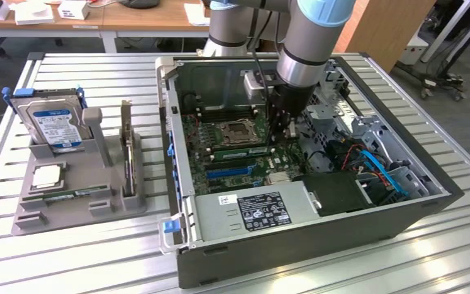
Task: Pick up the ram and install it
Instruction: 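Press down the ram until it locks into place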
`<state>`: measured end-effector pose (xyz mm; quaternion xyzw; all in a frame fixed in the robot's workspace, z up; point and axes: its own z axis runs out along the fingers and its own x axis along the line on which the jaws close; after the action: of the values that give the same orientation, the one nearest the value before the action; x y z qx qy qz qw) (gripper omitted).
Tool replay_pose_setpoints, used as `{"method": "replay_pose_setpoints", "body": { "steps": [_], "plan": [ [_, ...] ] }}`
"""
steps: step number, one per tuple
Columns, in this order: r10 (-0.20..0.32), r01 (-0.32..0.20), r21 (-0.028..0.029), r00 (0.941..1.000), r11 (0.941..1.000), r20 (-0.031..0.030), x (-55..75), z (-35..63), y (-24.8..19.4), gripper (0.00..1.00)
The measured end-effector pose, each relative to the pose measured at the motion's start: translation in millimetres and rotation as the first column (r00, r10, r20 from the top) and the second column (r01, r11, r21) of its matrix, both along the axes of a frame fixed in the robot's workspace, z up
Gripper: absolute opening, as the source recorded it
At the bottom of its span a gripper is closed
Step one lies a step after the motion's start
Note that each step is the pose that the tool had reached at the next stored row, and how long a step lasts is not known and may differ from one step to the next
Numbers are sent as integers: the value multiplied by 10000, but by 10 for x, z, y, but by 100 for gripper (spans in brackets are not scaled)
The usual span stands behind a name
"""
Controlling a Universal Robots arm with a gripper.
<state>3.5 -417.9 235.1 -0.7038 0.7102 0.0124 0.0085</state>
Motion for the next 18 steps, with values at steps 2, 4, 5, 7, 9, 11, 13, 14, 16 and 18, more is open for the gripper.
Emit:
{"method": "replay_pose_setpoints", "body": {
  "steps": [2, 4, 5, 7, 9, 11, 13, 14, 16, 18],
  "plan": [
    [-1, 1, -4, 10000, 10000, 0, 0, 36, 0, 9],
    [0, 0, -10, 10000, 10000, 0, 0, 73, 0, 9],
    [0, 0, -15, 10000, 10000, 0, 0, 89, 0, 9],
    [1, -1, -15, 10000, 10000, 1, 1, 97, 1, 9],
    [0, 0, -15, 10000, 10000, 1, 0, 98, 0, 9],
    [0, 0, -18, 10000, 10000, 0, 0, 99, 0, 9],
    [-1, 1, -19, 10000, 10000, 0, 0, 98, 0, 9],
    [0, 0, -18, 10000, 10000, 0, 0, 93, 0, 9],
    [0, 0, -18, 10000, 10000, 0, 0, 77, 0, 9],
    [0, 0, -18, 10000, 10000, 0, 0, 55, 0, 9]
  ]
}}
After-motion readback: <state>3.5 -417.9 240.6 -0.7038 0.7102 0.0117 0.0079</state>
